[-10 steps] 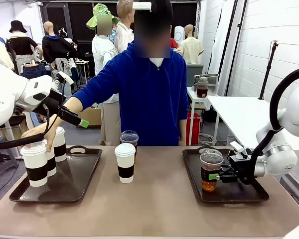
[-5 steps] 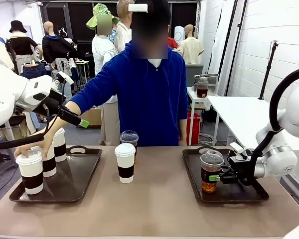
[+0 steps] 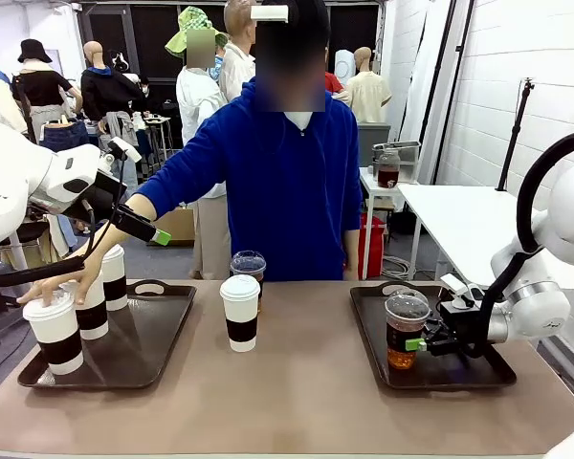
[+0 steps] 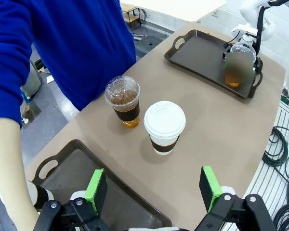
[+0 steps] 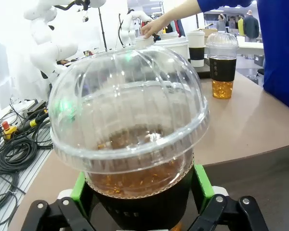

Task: Distribute the coffee onto the tray.
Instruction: Pick up one iced Americano and place it on the right Handle tray.

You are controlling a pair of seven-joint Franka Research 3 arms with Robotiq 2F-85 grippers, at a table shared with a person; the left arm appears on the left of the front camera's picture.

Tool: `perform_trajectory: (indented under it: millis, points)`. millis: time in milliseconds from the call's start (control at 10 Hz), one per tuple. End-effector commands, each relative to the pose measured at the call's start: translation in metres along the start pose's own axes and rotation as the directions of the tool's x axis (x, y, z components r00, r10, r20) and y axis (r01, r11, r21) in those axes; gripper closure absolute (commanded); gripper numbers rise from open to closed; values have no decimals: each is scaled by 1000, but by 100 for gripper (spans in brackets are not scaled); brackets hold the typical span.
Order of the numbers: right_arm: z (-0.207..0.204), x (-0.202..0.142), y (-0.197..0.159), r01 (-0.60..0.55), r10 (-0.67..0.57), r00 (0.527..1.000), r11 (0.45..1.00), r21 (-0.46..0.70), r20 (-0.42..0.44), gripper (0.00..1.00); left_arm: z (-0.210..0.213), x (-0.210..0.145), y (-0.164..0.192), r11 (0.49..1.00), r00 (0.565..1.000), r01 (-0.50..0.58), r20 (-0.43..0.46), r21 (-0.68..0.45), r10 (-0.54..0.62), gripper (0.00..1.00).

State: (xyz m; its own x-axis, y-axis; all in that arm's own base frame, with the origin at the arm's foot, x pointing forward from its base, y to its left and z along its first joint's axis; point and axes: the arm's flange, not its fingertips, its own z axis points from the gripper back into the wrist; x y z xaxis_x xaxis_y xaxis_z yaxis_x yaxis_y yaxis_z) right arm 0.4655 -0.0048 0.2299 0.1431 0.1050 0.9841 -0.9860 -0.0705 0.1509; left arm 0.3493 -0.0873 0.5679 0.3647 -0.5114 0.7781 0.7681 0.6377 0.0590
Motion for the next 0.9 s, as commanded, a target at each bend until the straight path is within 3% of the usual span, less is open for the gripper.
perform_trajectory:
  millis: [0, 800]
  points:
    - [7, -2, 9, 24, -24, 1000, 1000, -1, -20, 0, 0, -1, 1, 1000, 1000, -4, 4, -5, 4, 0]
    - [69, -18, 27, 85, -81, 996, 988, -129, 36, 0, 0, -1, 1, 1000, 1000, -4, 4, -5, 4, 0]
